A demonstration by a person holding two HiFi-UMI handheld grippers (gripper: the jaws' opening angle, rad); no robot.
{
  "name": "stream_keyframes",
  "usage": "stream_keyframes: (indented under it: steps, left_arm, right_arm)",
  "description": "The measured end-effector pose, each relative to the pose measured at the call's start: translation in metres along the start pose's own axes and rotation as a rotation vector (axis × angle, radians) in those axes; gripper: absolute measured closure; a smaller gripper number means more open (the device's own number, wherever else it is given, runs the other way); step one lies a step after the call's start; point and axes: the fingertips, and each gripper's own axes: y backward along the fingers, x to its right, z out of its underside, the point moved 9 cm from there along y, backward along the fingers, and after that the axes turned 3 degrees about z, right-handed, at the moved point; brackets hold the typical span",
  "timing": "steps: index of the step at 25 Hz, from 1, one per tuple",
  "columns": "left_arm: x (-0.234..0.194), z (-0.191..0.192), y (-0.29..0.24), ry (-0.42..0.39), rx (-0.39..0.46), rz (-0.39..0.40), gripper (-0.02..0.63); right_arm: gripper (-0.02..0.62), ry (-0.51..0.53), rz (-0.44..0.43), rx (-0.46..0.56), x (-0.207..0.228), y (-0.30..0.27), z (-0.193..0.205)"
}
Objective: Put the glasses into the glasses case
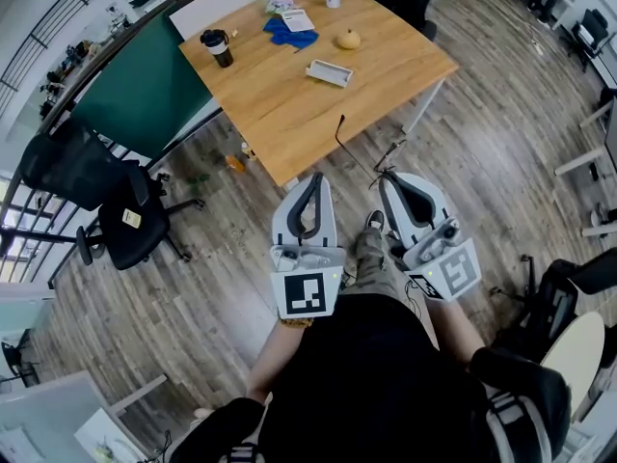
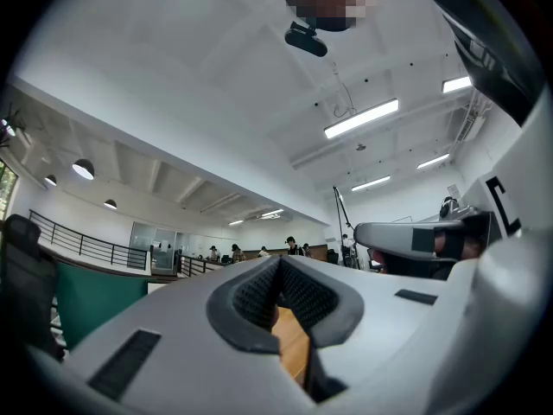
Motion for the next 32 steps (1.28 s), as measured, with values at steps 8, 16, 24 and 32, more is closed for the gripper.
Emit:
stream_keyframes:
  steps: [8, 16, 24, 32]
  left_arm:
    - [-0.001, 0.004, -0.008, 0.016, 0.003, 0.006, 0.588]
    - [-0.005, 0.010, -0.015, 0.036, -0.004, 0.010, 0.588]
    - [-0.009, 0.017, -0.020, 0.033, -0.017, 0.014, 0.588]
    - [-0.010, 0.021, -0.026, 0.030, -0.033, 0.019, 0.588]
  right_arm:
    - [0.584, 0.017, -0.011, -0.015, 0.003, -0.006, -0.002]
    - [0.584, 0.024, -0.017, -0.033, 0.004, -0.014, 0.001]
    - [0.584, 0.022, -0.015, -0.051, 0.009, -0.020, 0.009]
    - [0.584, 0.013, -0.014, -0.055, 0.017, -0.026, 0.013]
